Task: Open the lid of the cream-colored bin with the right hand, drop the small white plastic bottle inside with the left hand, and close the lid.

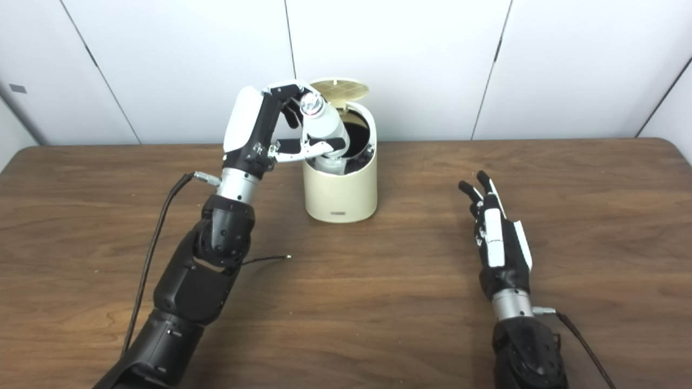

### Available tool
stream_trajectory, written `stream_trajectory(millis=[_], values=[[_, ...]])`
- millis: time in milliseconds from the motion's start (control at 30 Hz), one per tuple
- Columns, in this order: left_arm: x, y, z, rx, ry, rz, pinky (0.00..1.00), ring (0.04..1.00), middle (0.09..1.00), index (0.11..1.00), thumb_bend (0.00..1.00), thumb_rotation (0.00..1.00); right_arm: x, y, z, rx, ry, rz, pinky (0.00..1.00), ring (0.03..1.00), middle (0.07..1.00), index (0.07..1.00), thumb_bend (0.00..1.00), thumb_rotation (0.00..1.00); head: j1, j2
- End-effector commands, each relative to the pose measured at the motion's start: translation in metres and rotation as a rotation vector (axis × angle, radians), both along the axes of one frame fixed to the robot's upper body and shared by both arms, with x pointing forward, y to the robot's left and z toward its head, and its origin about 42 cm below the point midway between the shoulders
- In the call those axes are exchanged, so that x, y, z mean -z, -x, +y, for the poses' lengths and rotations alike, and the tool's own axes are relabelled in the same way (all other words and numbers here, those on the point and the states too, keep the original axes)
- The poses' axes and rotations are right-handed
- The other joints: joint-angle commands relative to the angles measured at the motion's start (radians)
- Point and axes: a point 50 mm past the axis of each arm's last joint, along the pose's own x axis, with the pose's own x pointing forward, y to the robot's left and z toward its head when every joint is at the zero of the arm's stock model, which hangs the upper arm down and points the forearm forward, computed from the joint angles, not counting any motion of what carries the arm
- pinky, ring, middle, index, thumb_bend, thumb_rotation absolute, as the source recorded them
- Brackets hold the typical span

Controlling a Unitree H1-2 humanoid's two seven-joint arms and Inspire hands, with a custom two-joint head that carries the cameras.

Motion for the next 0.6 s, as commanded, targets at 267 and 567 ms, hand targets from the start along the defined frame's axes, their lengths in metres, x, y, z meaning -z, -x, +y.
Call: stream_trajectory(millis=[267, 567], values=[[-0.0312, -0.0033, -0.0095, 0.028, 0.063, -0.079, 0.32, 0.394, 0.496, 0.529, 0.49, 0.0, -0.0028, -0.0022, 0.0007, -0.002, -0.019, -0.042, 1.0, 0.973, 0.884, 0.957, 0.61, 0.92, 0.004, 0.004], [-0.032, -0.0025, -0.0084, 0.033, 0.046, -0.041, 0.3, 0.37, 0.441, 0.541, 0.51, 0.0, -0.0029, -0.0018, 0.0009, -0.005, -0.017, -0.042, 1.0, 0.97, 0.877, 0.962, 0.62, 0.92, 0.003, 0.004]])
